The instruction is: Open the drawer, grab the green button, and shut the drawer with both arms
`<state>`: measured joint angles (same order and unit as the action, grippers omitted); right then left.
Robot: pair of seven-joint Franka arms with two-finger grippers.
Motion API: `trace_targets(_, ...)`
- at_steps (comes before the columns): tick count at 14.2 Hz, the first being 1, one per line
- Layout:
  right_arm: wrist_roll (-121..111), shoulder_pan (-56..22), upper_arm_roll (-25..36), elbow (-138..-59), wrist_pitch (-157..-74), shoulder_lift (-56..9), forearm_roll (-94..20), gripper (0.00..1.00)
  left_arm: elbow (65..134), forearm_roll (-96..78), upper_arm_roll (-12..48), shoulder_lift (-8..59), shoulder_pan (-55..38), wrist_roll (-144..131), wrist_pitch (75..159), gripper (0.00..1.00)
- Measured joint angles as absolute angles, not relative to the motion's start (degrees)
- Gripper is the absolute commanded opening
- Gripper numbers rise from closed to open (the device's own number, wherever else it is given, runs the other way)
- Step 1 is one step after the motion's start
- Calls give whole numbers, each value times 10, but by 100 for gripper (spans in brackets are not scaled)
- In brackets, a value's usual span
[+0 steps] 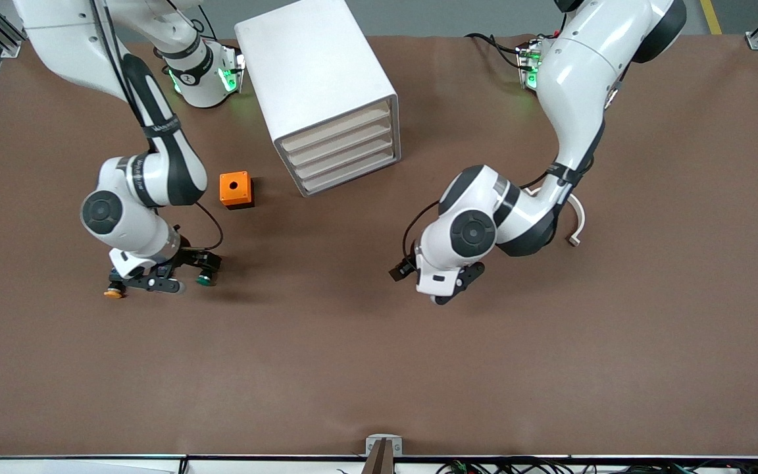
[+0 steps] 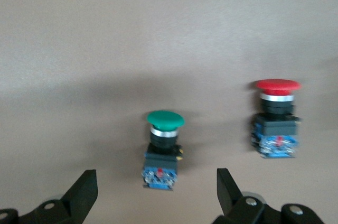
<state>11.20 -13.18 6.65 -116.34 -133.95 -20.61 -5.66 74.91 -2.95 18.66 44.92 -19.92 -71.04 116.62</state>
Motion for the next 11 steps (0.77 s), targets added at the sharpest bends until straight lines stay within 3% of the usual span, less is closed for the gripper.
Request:
trace_targets(8, 54, -78, 72, -1085, -1062, -83, -31, 100, 737, -29, 187, 396, -135, -669, 1156, 100)
trace_targets(11, 36, -65, 73, -1009, -950, -70, -7, 100, 735, -29, 186, 347, -108, -591, 1070, 100)
